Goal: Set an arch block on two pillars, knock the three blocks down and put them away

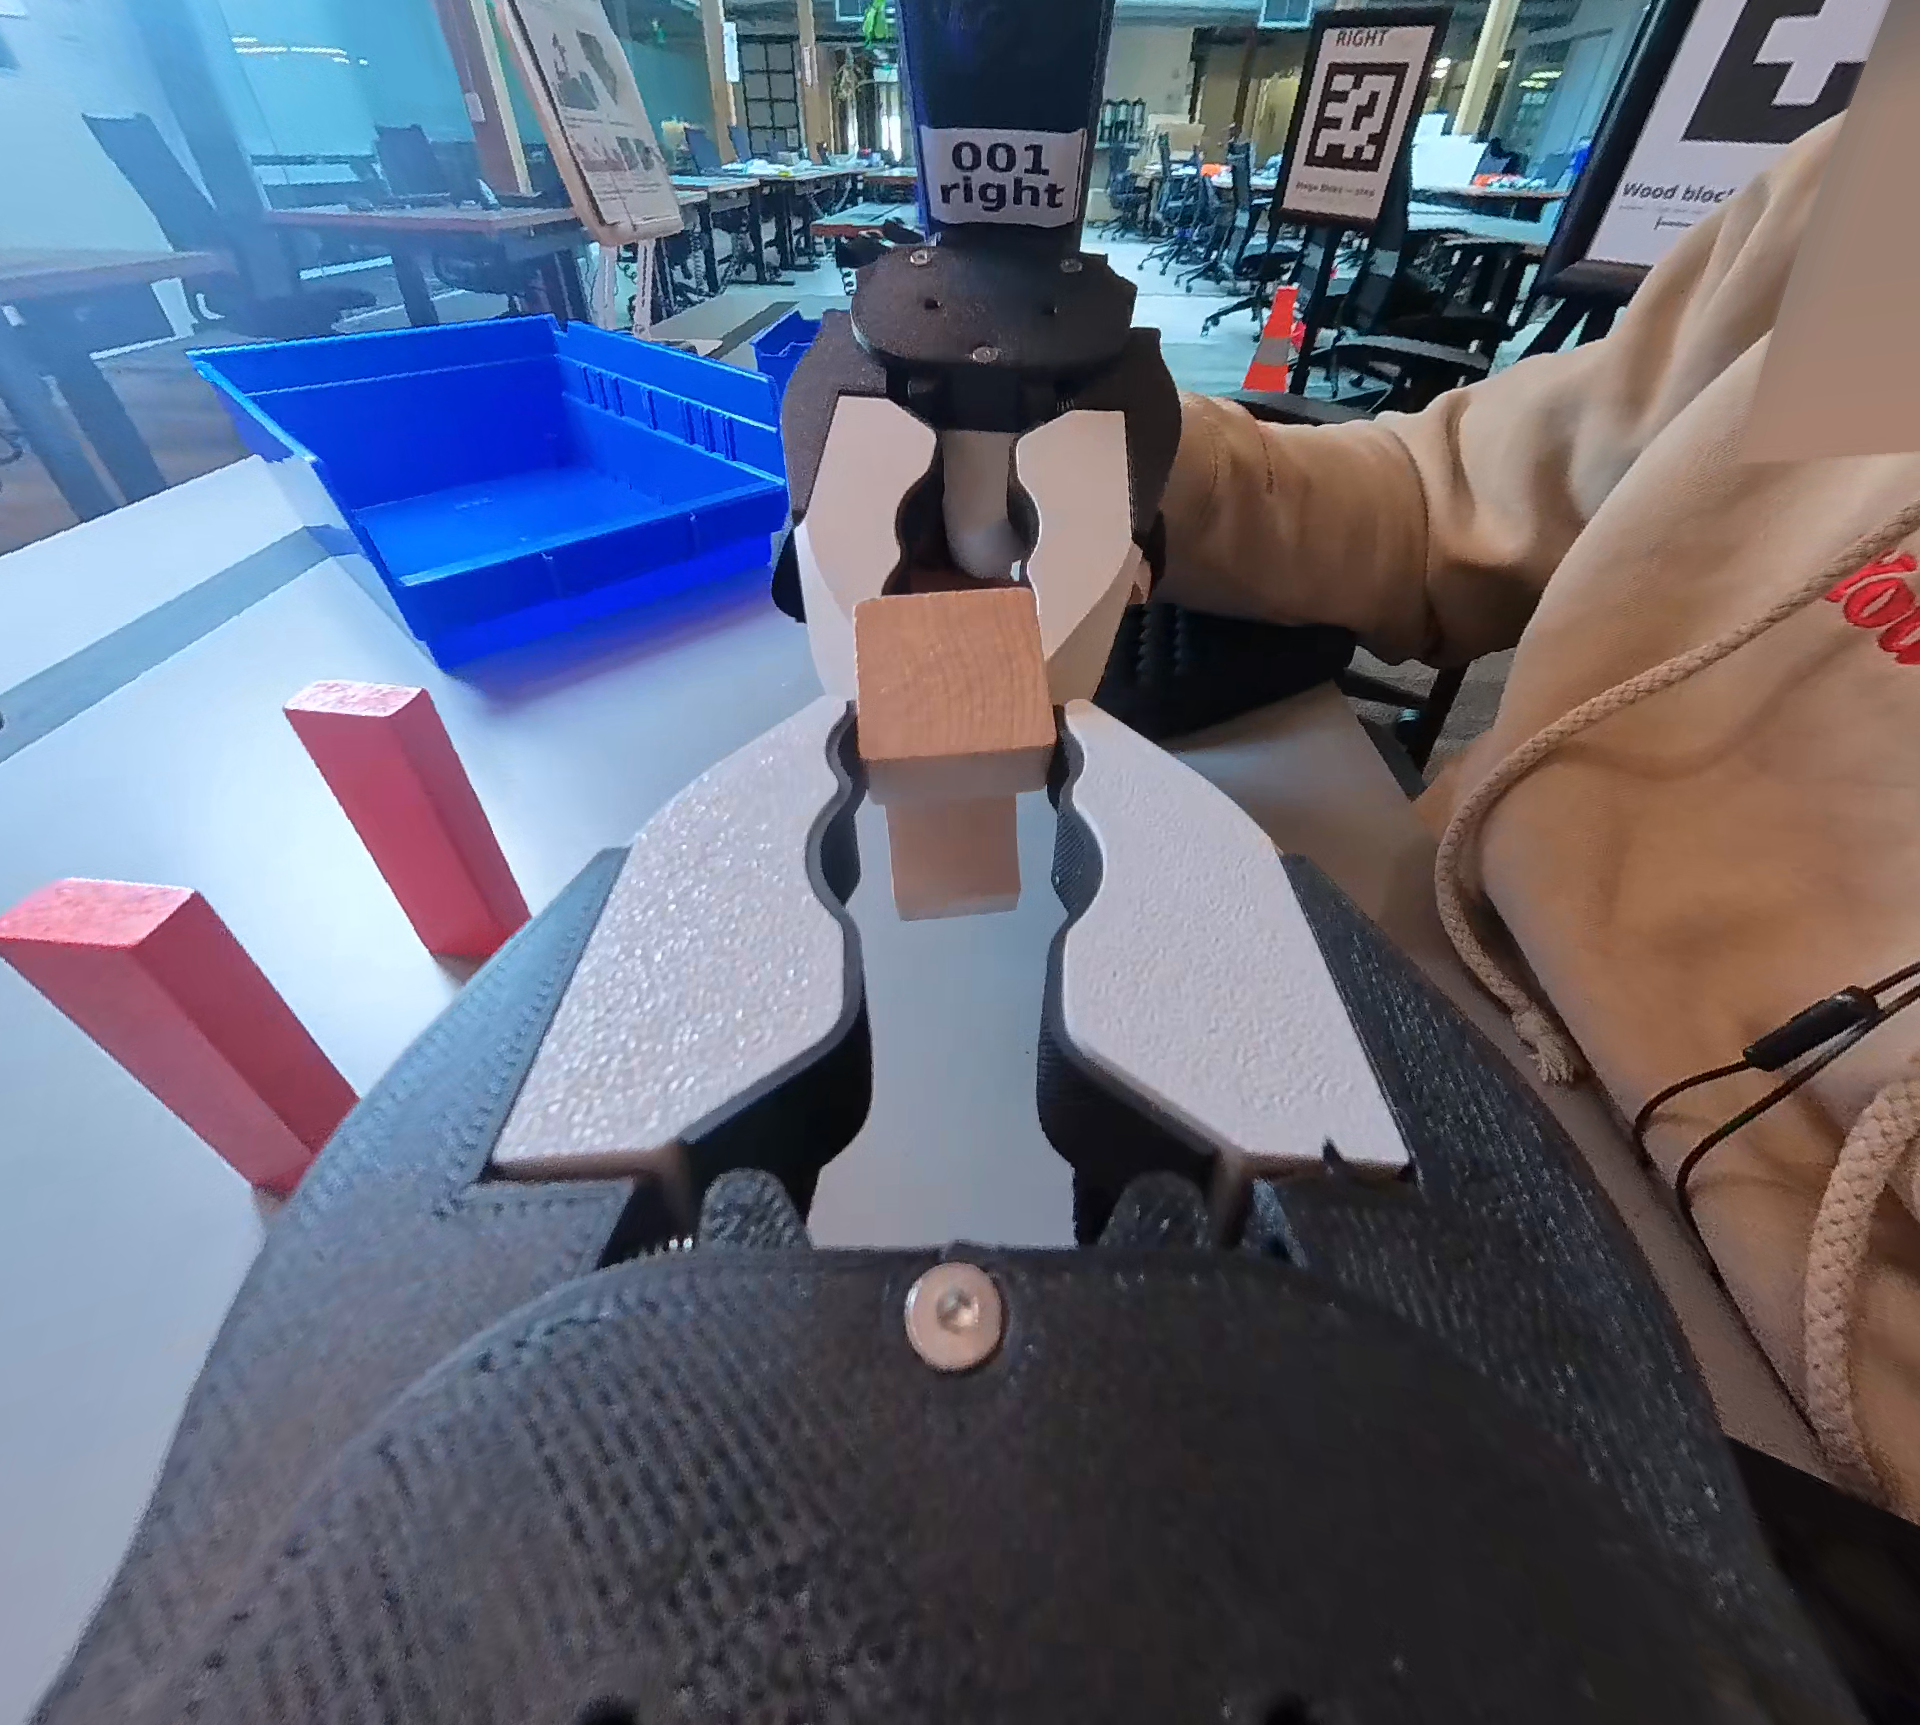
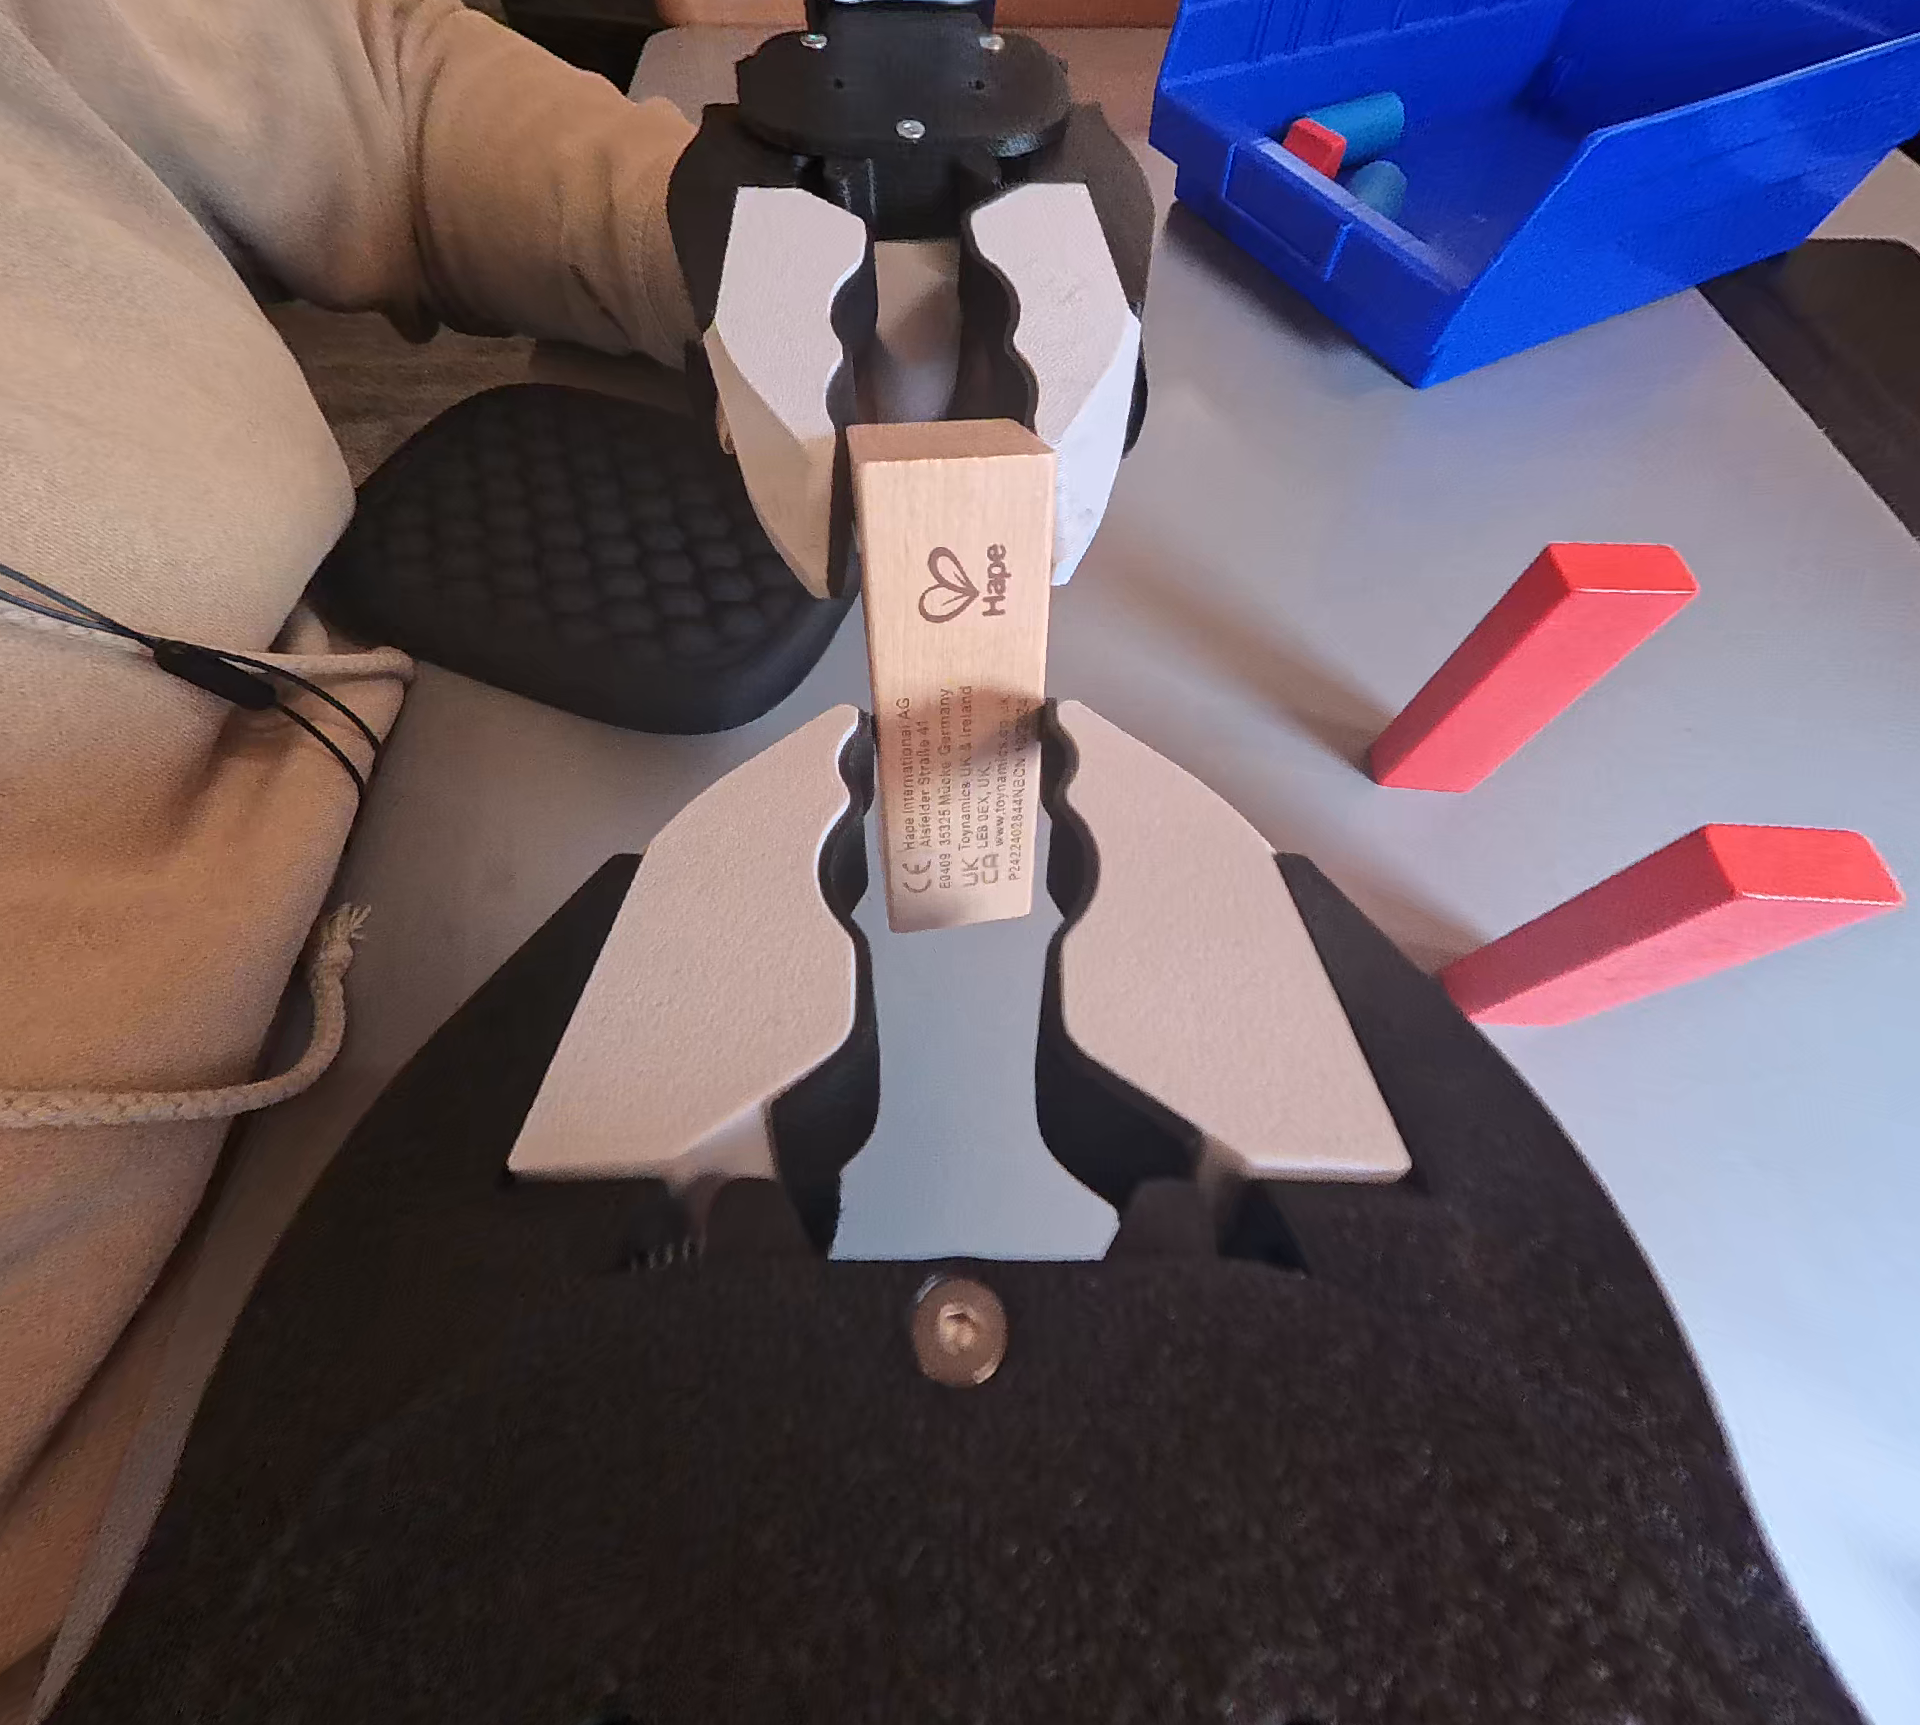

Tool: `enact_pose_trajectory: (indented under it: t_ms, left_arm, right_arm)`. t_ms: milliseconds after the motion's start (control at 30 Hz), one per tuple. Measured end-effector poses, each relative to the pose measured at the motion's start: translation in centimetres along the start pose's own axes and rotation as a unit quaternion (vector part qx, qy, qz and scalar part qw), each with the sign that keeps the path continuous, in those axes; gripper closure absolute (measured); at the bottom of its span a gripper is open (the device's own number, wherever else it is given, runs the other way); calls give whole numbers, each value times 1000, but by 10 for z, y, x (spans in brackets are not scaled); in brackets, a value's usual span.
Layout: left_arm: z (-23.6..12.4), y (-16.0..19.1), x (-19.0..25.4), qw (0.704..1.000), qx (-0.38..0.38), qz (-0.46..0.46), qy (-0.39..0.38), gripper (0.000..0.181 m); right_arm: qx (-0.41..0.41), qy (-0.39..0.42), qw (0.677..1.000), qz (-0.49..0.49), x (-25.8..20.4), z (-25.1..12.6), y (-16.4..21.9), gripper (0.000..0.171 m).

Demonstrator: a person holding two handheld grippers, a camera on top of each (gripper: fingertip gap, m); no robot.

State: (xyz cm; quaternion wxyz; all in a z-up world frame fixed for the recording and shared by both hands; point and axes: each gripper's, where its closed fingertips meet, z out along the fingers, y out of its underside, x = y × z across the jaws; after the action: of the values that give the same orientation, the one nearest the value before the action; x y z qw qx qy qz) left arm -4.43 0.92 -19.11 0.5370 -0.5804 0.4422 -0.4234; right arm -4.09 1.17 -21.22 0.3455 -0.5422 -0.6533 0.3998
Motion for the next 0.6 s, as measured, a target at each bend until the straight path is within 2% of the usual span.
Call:
enact_pose_trajectory:
  t_ms: [333, 467, 600]
  left_arm:
    - [-1, -2, 1, 1000, 19, -5, 8, 147]
    - [-10, 8, -26, 999, -10, -9, -47, 145]
    - [-25, 26, -54, 994, -41, -21, -102, 145]
  right_arm:
    - [-14, -3, 1000, -9, 0, 2, 0, 139]
    - [-82, 30, 996, -1, 28, -12, -10, 140]
    - [-168, 83, 982, -1, 81, -24, -32, 140]
